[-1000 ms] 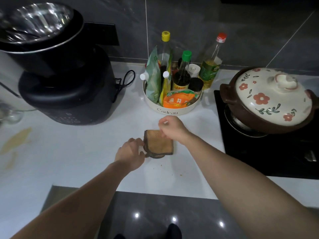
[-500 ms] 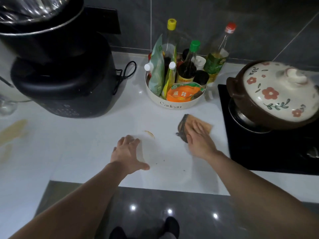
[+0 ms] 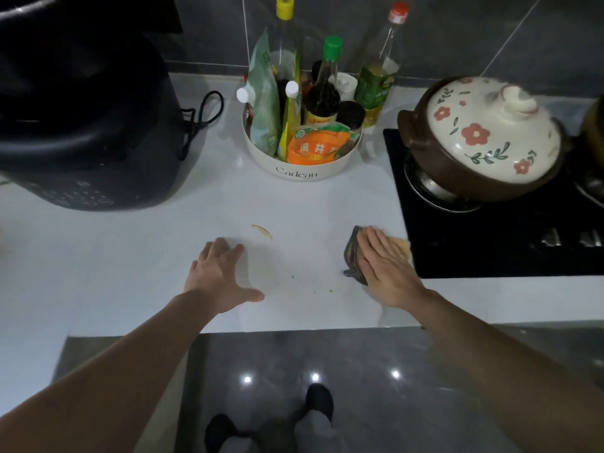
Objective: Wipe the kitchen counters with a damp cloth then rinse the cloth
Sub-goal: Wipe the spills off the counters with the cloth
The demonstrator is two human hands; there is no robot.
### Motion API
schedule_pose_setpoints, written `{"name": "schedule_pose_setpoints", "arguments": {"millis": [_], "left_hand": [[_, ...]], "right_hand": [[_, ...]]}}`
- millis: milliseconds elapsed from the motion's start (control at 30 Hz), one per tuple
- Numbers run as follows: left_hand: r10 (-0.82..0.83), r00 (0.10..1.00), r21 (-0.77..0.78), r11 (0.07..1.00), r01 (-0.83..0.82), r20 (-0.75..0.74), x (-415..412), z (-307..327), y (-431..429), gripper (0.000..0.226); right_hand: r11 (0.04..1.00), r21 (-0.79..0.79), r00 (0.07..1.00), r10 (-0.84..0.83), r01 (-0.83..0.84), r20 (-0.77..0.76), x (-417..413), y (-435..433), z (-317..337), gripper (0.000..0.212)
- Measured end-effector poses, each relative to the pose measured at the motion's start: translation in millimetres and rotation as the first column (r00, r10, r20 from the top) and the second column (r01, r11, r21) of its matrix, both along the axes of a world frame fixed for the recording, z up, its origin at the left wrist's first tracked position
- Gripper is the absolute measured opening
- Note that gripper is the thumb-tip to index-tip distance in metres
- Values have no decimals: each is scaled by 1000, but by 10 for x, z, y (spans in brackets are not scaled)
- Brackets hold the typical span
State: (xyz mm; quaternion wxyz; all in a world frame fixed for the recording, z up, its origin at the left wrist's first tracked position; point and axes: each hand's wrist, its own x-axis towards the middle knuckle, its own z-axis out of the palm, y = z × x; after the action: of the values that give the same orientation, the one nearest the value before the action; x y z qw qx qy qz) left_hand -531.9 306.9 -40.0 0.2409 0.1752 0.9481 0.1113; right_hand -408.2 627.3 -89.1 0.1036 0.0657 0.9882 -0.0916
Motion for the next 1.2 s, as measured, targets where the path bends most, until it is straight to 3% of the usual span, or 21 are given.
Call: {"name": "schedule_pose_setpoints", "arguments": {"millis": [67,167,233,367,467,533,600,667,833,933,1000,1100,1200], "left_hand": [[-12,1000,-21,1000,12,-14,12,26,-127,113],[125,992,-49,991,-124,28,13,71,-470,125],[89,995,-84,993,-86,37,49,84,-668,125],[24,1000,-123,992,-22,13,79,38,-724,122],[-4,1000,-117,993,6,17,35,42,-712,126],[37,999,-90,995,-36,6,-11,59,-823,129],[121,993,-86,989,-121,-11,-58,54,-1011,134],[135,991,-107,985,-136,-9,-71,31,-1170,133],[121,993,-81,989,-121,1,-53,-34,-1230,129],[138,990,-104,985,-135,24,-87,-31,-1226,136],[155,987,-129,981,-148,42,-92,-42,-1231,143],[164,984,-161,975,-151,73,-83,-74,-1233,148],[157,983,-205,969,-135,98,-88,-76,-1207,150]], "right_hand": [[999,44,999,11,-10,-33,263,25,-1,67],[999,7,998,-52,52,-34,453,-279,28,65],[998,-1,998,-55,55,-26,350,-645,21,66],[999,3,998,33,-33,-61,-111,-1333,-43,64],[988,28,989,149,-149,-9,-142,-1133,32,64],[996,75,998,56,-54,-23,47,-710,50,69],[981,94,985,-169,170,-17,248,-464,57,74],[969,102,974,-226,224,7,179,-700,18,76],[996,36,996,79,-78,-37,-382,-1937,-73,65],[981,42,982,188,-188,-8,-310,-1777,-55,65],[994,49,995,97,-98,10,-83,-1429,-52,68],[974,74,976,-215,212,41,59,-1275,-1,72],[972,54,973,-229,228,20,-329,-1958,-32,75]]}}
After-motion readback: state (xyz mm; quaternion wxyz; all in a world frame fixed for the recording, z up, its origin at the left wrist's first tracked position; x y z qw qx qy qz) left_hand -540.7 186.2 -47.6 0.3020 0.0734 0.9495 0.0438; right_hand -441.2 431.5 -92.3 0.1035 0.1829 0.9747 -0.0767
